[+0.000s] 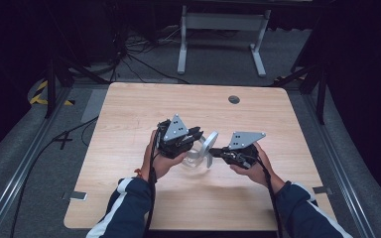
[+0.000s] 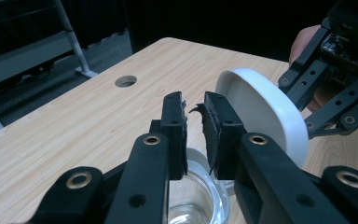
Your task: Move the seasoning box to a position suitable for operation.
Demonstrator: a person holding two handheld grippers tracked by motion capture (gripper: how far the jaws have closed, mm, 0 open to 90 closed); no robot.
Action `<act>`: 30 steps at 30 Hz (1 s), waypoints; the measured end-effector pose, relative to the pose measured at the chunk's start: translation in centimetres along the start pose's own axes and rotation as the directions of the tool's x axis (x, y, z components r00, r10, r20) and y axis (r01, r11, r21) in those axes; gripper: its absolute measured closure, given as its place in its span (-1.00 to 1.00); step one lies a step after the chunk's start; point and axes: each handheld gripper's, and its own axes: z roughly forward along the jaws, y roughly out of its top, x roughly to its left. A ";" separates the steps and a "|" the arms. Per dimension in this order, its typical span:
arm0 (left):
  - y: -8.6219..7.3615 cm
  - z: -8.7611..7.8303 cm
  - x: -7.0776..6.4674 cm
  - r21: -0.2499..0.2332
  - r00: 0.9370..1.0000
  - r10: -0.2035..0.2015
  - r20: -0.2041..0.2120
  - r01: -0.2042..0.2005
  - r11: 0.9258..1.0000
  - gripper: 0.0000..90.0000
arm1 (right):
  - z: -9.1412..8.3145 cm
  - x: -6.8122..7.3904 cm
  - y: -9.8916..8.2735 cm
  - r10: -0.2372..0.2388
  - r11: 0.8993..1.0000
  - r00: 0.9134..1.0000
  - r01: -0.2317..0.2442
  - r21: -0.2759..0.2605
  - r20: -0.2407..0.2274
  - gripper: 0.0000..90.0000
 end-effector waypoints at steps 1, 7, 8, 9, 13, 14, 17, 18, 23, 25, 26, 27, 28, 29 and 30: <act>0.0 0.0 0.0 0.001 1.000 0.005 0.006 -0.005 1.000 0.75 | 0.0 0.0 0.0 0.001 1.000 1.000 -0.001 0.002 -0.002 0.99; 0.0 0.1 -0.1 0.008 1.000 0.011 0.001 -0.011 1.000 0.74 | 0.0 0.0 0.0 0.000 1.000 1.000 0.000 0.004 -0.004 0.99; 0.0 0.1 -0.1 0.009 1.000 0.013 0.002 -0.013 1.000 0.74 | 0.0 0.0 0.0 0.000 1.000 1.000 0.000 0.005 -0.004 0.99; 0.0 0.1 -0.1 0.008 1.000 0.013 0.001 -0.013 1.000 0.74 | 0.0 0.0 0.0 0.000 1.000 1.000 0.000 0.005 -0.005 0.99; 0.1 0.1 -0.1 0.006 1.000 0.020 -0.001 -0.020 1.000 0.74 | 0.0 -0.1 0.0 0.002 1.000 1.000 -0.002 0.003 -0.005 0.99; 0.1 0.1 -0.1 0.005 1.000 0.015 0.002 -0.015 1.000 0.74 | 0.0 -0.1 0.0 0.002 1.000 1.000 -0.002 0.003 -0.003 0.99; 0.2 0.0 0.1 0.004 1.000 0.020 -0.002 -0.020 1.000 0.73 | 0.0 -0.1 0.0 0.000 1.000 1.000 0.000 0.006 0.000 0.99; 0.2 0.0 0.1 0.008 1.000 0.025 -0.011 -0.024 1.000 0.73 | 0.0 -0.1 0.0 0.000 1.000 1.000 0.000 0.006 0.000 0.99; -0.4 -0.5 0.7 0.018 0.999 0.014 -0.049 -0.013 1.000 0.70 | -0.3 0.1 -0.1 -0.002 1.000 1.000 0.002 0.014 0.002 0.99; -0.9 -0.8 1.1 0.027 0.997 0.019 -0.079 -0.017 0.999 0.70 | -0.4 0.1 -0.2 -0.001 1.000 1.000 0.001 0.014 0.002 0.99; -1.2 -0.9 1.2 0.035 0.996 0.020 -0.087 -0.017 0.999 0.69 | -0.6 0.2 -0.2 -0.011 1.000 1.000 0.011 0.019 0.004 0.98; -1.8 -1.1 1.7 0.054 0.995 0.016 -0.102 -0.011 0.998 0.69 | -0.8 0.3 -0.2 -0.012 1.000 1.000 0.012 0.022 0.002 0.98; -2.2 -1.2 1.9 0.061 0.994 0.012 -0.111 -0.006 0.998 0.69 | -0.9 0.3 -0.3 -0.017 1.000 1.000 0.017 0.027 0.004 0.98; -2.2 -1.2 1.9 0.061 0.994 0.012 -0.111 -0.006 0.998 0.69 | -0.9 0.3 -0.3 -0.017 1.000 1.000 0.017 0.027 0.004 0.98; -2.7 -1.5 2.4 0.076 0.991 0.016 -0.131 -0.006 0.997 0.69 | -1.2 0.3 -0.3 -0.023 0.999 1.000 0.023 0.028 0.005 0.98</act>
